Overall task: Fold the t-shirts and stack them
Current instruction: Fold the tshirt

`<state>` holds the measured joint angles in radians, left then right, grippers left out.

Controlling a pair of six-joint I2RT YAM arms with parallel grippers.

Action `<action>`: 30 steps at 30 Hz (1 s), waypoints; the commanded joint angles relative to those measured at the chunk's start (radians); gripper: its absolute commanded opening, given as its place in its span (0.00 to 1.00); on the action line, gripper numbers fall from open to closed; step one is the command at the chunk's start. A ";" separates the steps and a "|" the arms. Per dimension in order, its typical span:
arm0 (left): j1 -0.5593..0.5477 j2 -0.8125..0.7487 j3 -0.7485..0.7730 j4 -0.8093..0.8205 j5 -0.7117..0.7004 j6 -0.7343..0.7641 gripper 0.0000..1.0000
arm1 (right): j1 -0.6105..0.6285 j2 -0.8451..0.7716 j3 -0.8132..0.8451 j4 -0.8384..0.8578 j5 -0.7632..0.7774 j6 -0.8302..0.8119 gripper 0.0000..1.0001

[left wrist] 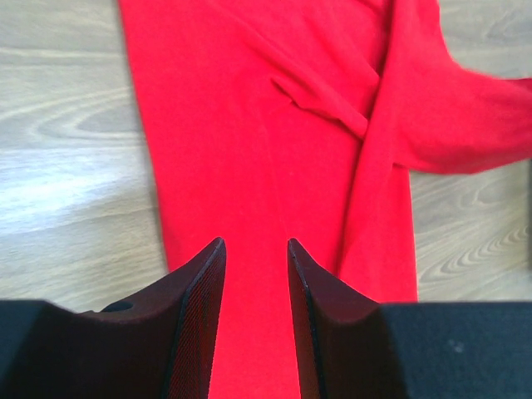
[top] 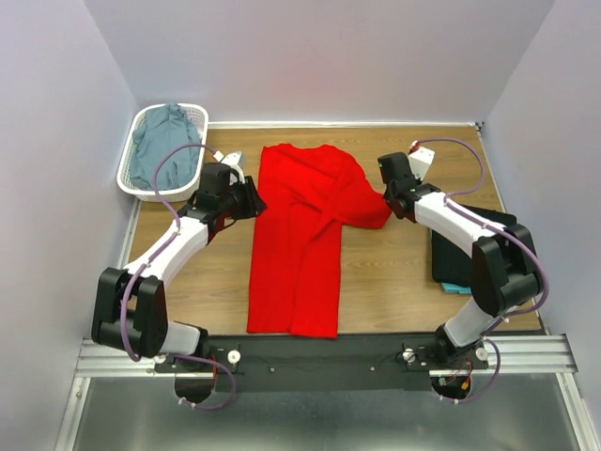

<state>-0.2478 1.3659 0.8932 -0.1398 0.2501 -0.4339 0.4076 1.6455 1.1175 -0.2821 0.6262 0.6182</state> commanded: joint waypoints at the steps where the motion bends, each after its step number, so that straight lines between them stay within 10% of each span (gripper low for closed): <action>1: -0.030 0.032 -0.008 0.011 0.034 -0.005 0.43 | -0.044 -0.033 -0.039 -0.003 0.038 0.031 0.03; 14: -0.117 0.087 -0.031 0.029 -0.005 -0.046 0.41 | -0.179 -0.046 -0.016 -0.012 -0.035 0.000 0.11; 20: -0.139 0.096 -0.034 0.028 -0.035 -0.049 0.38 | -0.179 -0.001 0.030 -0.017 -0.129 -0.015 0.55; 30: -0.237 0.185 0.018 0.023 -0.195 -0.104 0.31 | -0.032 0.189 0.295 -0.006 -0.365 -0.054 0.59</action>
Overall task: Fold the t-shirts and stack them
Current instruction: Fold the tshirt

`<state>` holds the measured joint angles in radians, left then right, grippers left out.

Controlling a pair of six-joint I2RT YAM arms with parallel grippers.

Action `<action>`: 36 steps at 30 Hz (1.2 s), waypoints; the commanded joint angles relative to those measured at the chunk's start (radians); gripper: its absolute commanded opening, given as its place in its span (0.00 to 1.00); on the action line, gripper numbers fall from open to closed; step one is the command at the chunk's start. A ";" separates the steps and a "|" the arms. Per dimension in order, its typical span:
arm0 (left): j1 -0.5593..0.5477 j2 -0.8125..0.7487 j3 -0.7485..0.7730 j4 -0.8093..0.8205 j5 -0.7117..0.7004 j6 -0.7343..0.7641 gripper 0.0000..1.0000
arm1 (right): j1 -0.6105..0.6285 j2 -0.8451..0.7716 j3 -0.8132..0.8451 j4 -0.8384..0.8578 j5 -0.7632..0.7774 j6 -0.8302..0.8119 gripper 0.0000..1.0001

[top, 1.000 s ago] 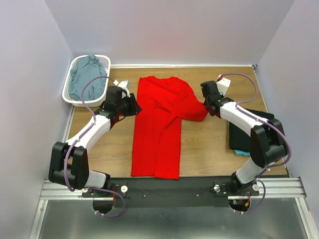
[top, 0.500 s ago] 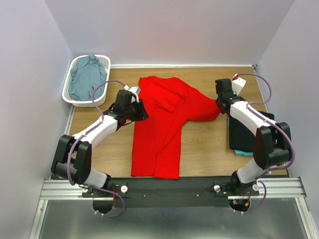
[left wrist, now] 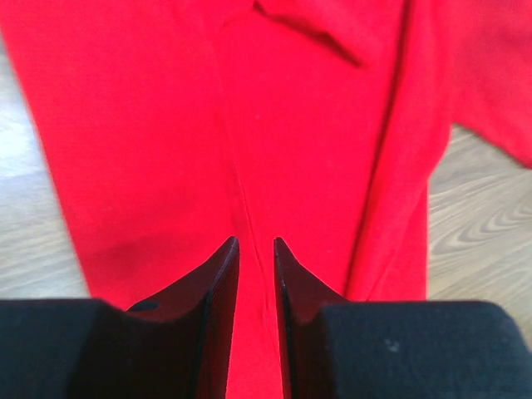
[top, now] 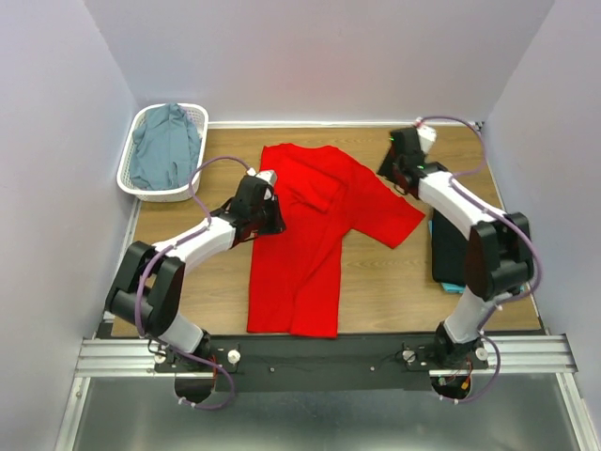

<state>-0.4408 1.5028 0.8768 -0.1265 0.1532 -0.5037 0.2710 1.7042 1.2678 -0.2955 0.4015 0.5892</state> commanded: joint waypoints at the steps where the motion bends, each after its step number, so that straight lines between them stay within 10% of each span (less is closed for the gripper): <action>1: -0.052 0.059 0.040 0.014 -0.104 -0.041 0.31 | 0.118 0.170 0.181 0.007 -0.153 -0.023 0.59; 11: -0.075 0.111 0.135 -0.007 -0.176 -0.062 0.29 | 0.145 0.442 0.429 0.007 -0.300 -0.038 0.53; 36: -0.061 0.077 0.133 -0.035 -0.188 -0.050 0.29 | 0.158 0.583 0.466 0.007 -0.322 -0.039 0.37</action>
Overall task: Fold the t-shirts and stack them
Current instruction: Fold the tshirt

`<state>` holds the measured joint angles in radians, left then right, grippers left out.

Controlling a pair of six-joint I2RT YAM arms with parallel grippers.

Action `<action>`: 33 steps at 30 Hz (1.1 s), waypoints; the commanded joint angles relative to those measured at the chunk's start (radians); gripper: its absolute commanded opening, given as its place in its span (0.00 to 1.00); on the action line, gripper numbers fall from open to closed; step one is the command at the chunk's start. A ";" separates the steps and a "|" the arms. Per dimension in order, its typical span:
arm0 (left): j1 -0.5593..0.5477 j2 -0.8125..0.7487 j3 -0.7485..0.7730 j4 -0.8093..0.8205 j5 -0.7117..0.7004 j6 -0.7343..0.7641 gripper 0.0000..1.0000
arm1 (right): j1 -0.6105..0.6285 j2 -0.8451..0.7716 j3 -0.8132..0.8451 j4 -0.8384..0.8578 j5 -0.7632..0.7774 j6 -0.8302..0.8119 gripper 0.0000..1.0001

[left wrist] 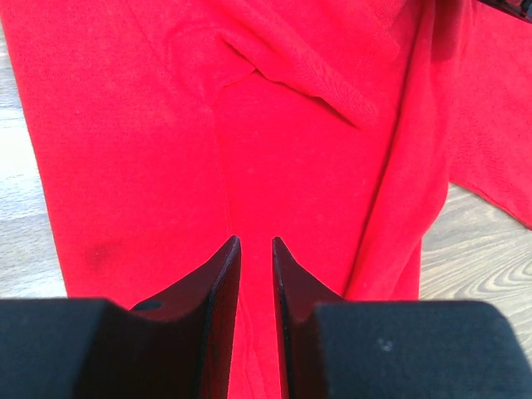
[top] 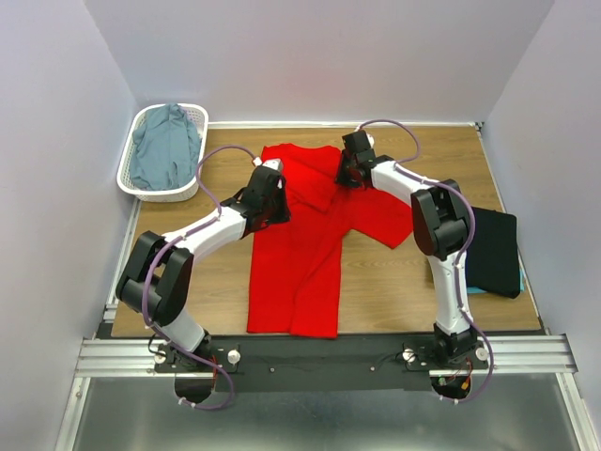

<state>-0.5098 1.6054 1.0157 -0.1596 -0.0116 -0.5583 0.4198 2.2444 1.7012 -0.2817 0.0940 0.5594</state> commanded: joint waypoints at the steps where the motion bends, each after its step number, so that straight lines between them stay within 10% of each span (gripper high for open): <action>1: 0.008 -0.025 -0.006 0.000 -0.024 0.005 0.29 | 0.013 0.046 0.034 -0.007 -0.017 -0.010 0.37; 18: 0.011 0.013 -0.034 0.023 -0.085 -0.028 0.29 | 0.022 0.017 0.069 -0.008 -0.028 -0.004 0.10; 33: 0.007 0.243 0.225 -0.038 -0.200 0.012 0.30 | 0.022 -0.054 0.155 -0.011 -0.030 -0.013 0.07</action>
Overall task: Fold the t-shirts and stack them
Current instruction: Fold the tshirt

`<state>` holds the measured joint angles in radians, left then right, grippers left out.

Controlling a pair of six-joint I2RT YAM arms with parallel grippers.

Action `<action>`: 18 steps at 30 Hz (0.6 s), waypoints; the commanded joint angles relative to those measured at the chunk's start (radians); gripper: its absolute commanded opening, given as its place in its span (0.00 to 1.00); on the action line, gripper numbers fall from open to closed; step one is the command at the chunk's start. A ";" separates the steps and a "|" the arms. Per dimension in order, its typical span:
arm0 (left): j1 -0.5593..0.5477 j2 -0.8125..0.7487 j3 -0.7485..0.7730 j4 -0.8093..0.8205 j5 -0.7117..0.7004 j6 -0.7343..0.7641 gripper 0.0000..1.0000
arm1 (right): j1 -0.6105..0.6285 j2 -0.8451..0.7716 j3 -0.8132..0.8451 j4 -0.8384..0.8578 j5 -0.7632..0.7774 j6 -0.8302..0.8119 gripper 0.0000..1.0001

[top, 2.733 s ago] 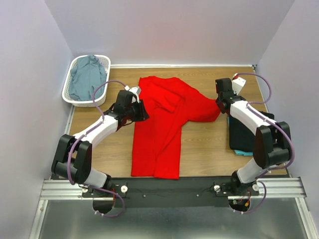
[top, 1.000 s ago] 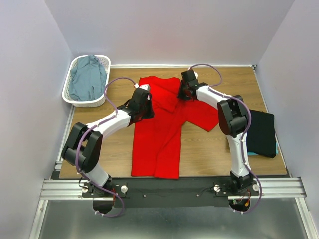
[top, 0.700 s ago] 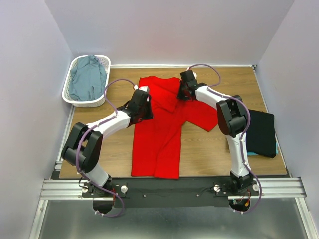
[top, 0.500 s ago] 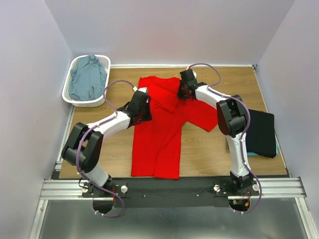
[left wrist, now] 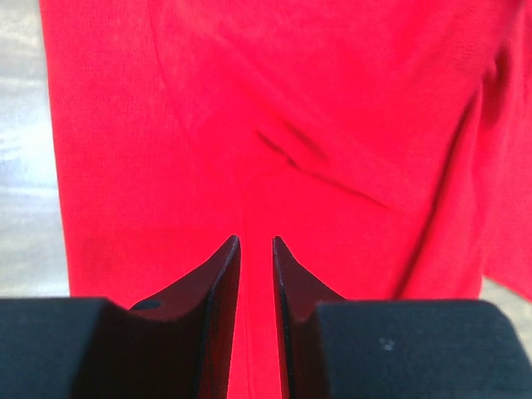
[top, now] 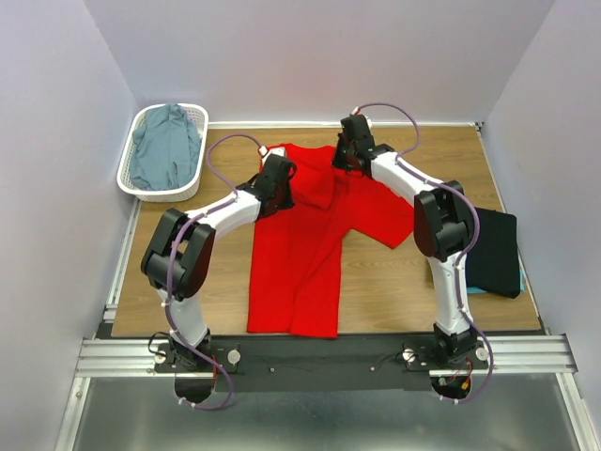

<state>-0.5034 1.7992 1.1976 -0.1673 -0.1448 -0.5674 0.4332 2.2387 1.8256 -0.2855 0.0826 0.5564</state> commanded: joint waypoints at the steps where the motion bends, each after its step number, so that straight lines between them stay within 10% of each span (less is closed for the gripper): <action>1: 0.000 0.060 0.051 -0.037 -0.073 0.024 0.30 | 0.007 -0.050 0.032 -0.007 -0.023 -0.007 0.06; 18: -0.009 0.238 0.204 -0.078 -0.122 0.057 0.30 | 0.009 -0.131 0.058 -0.007 -0.044 0.005 0.06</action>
<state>-0.5064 2.0064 1.3674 -0.2276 -0.2218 -0.5236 0.4332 2.1555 1.8492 -0.2863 0.0608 0.5568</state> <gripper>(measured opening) 0.299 0.060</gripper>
